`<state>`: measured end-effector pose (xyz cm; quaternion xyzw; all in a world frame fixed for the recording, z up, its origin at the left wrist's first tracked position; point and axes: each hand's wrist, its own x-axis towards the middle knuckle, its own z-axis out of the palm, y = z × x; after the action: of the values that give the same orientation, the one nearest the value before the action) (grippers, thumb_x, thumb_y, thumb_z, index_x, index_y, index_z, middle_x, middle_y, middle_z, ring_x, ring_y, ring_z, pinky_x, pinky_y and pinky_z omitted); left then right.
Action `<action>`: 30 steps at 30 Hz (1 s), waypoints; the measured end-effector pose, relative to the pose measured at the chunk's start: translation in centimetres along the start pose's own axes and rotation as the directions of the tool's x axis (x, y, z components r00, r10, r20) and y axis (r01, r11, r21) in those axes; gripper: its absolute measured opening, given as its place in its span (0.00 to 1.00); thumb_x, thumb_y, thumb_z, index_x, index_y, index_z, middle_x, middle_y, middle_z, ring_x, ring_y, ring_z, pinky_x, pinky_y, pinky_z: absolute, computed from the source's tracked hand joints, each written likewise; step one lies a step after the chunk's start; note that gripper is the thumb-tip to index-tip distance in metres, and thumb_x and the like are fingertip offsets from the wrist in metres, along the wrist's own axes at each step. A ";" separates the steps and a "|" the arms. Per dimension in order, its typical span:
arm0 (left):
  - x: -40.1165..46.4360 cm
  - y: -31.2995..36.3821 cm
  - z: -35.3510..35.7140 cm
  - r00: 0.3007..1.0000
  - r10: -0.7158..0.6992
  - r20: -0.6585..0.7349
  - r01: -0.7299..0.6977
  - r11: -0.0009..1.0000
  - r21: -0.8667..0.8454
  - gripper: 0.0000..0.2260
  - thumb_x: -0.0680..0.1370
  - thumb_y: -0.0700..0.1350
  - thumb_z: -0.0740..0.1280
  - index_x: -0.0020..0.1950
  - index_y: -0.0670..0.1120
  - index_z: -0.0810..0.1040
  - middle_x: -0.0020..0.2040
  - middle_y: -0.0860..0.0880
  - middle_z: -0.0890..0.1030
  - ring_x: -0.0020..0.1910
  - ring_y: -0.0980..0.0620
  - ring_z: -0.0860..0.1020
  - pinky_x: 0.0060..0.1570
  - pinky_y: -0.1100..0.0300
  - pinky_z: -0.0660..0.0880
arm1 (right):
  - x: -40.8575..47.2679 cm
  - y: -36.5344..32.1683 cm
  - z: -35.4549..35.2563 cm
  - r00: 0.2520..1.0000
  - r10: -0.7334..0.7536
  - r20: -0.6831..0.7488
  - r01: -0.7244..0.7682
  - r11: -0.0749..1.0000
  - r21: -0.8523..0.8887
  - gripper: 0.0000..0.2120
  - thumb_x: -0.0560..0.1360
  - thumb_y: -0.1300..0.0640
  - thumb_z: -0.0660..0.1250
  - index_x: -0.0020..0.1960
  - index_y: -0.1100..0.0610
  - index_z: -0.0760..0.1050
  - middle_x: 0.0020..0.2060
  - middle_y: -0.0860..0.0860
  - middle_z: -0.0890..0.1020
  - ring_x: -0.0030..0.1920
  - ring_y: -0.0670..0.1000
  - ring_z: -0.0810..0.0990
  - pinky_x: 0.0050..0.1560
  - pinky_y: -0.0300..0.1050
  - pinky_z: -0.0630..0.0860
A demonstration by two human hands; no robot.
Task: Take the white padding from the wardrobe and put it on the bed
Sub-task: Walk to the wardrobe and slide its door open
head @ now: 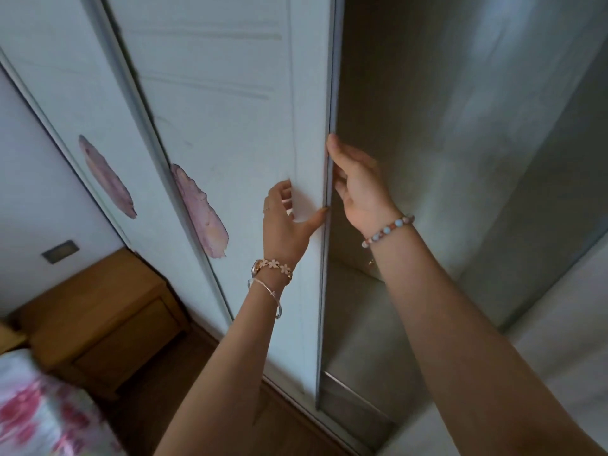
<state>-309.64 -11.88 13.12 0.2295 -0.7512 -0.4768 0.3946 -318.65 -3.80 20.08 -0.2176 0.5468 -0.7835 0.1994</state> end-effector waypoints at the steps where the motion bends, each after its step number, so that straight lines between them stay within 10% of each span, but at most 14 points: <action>1: 0.3 -0.2 -0.4 1.000 -0.011 0.005 0.011 1.000 -0.015 0.34 0.69 0.48 0.80 0.70 0.45 0.68 0.61 0.49 0.75 0.57 0.50 0.77 0.58 0.57 0.78 | 0.2 0.1 0.3 1.000 0.005 0.004 -0.005 1.000 -0.010 0.17 0.68 0.42 0.75 0.52 0.51 0.83 0.59 0.49 0.84 0.64 0.52 0.79 0.70 0.58 0.70; 4: 1.0 -0.9 -1.3 0.999 -0.037 0.012 0.037 0.999 -0.038 0.34 0.68 0.48 0.81 0.69 0.45 0.70 0.56 0.53 0.76 0.54 0.58 0.77 0.54 0.68 0.78 | 0.6 0.4 1.3 1.000 0.014 0.024 -0.013 1.000 -0.023 0.27 0.63 0.36 0.75 0.55 0.51 0.82 0.61 0.49 0.83 0.65 0.54 0.77 0.70 0.62 0.69; 21: 7.5 -5.1 -5.4 0.999 -0.042 -0.024 0.042 0.999 -0.002 0.31 0.68 0.49 0.80 0.66 0.48 0.70 0.56 0.55 0.76 0.54 0.60 0.77 0.49 0.72 0.76 | 6.8 3.8 7.1 0.997 0.028 0.070 -0.030 0.999 0.024 0.09 0.73 0.46 0.74 0.46 0.50 0.83 0.55 0.50 0.85 0.62 0.54 0.79 0.69 0.60 0.70; 30: 11.9 -8.0 -9.0 0.995 -0.076 -0.067 0.070 0.994 -0.081 0.30 0.69 0.44 0.80 0.67 0.46 0.71 0.60 0.49 0.78 0.59 0.53 0.78 0.58 0.62 0.78 | 10.6 5.8 12.7 0.997 -0.016 0.075 0.013 0.999 0.037 0.05 0.73 0.50 0.75 0.44 0.50 0.82 0.47 0.47 0.87 0.53 0.47 0.83 0.58 0.46 0.77</action>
<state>-309.50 -28.77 12.54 0.2579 -0.7085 -0.5118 0.4119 -319.83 -21.28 19.78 -0.2473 0.5227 -0.7861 0.2184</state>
